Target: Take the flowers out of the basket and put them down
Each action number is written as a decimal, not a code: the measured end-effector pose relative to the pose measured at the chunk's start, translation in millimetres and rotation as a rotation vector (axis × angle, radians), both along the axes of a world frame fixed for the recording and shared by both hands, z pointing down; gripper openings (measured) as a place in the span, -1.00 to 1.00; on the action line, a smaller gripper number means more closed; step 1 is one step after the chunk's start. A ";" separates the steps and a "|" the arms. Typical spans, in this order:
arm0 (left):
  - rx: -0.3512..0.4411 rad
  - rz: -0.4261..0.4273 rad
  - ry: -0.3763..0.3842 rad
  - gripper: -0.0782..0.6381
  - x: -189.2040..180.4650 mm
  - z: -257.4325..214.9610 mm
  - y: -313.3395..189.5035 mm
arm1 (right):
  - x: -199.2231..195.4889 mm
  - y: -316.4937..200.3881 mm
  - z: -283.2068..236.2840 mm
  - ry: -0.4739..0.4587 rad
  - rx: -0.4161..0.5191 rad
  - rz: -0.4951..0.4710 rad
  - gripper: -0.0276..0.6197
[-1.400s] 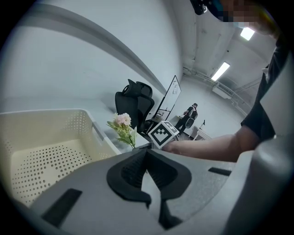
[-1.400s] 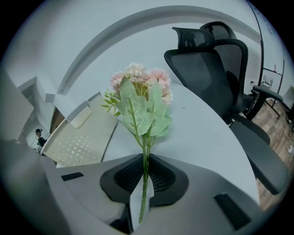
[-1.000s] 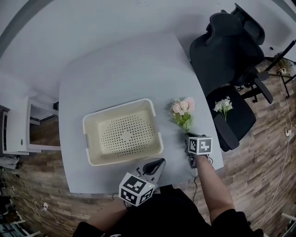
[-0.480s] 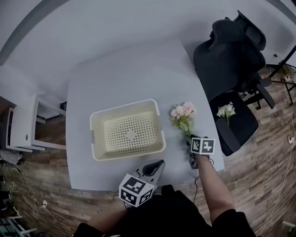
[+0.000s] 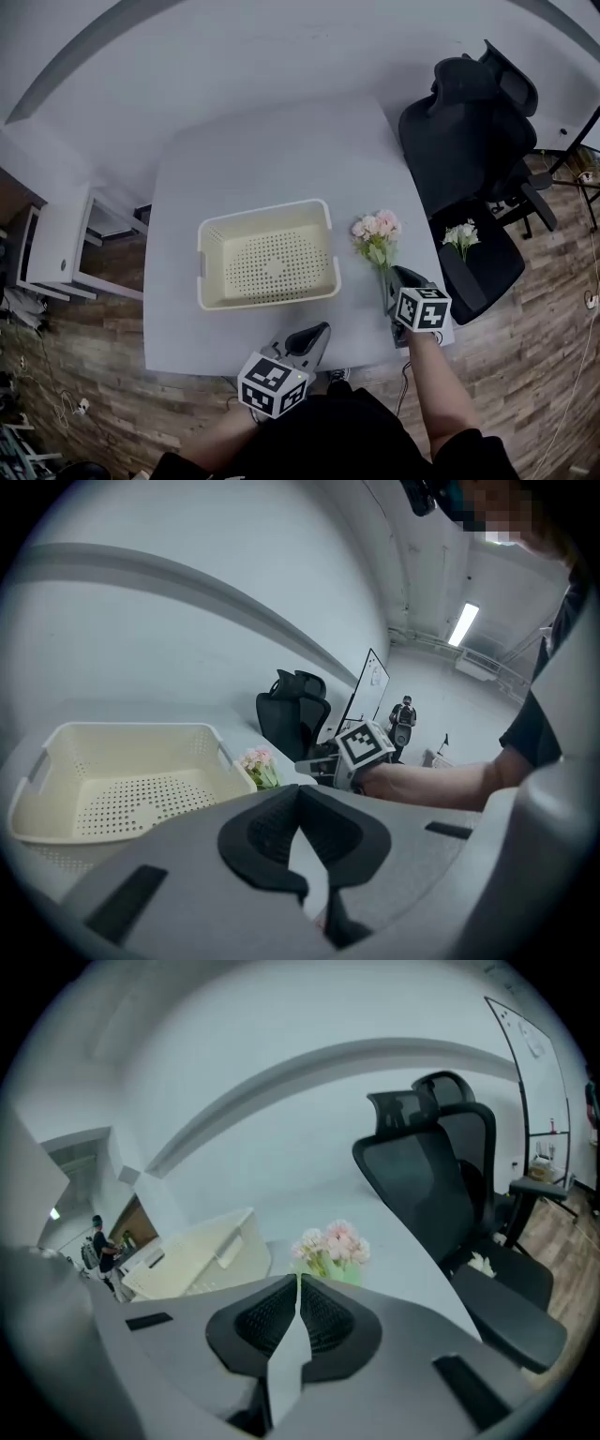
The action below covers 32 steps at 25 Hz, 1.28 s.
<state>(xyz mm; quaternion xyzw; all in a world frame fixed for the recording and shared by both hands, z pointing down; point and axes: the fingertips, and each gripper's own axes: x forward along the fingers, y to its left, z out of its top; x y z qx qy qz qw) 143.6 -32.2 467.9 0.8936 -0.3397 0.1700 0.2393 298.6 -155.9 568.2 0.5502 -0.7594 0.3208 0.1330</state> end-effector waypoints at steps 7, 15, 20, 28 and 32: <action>0.049 -0.041 0.036 -0.76 -33.2 -19.8 6.1 | -66.3 32.8 -118.2 -0.221 0.243 -0.147 -0.83; 0.061 -0.018 0.063 -0.76 -102.3 -30.7 28.0 | -176.0 106.5 -156.4 -0.323 0.264 -0.233 -0.83; 0.041 0.013 0.073 -0.76 -144.4 -25.0 55.8 | -232.1 157.5 -157.3 -0.312 0.256 -0.233 -0.83; 0.002 0.068 0.100 -0.76 -184.2 -13.4 102.4 | -291.7 228.5 -141.6 -0.300 0.233 -0.208 -0.84; -0.017 0.089 0.118 -0.76 -195.9 -6.9 124.1 | -303.8 257.6 -136.0 -0.284 0.237 -0.181 -0.84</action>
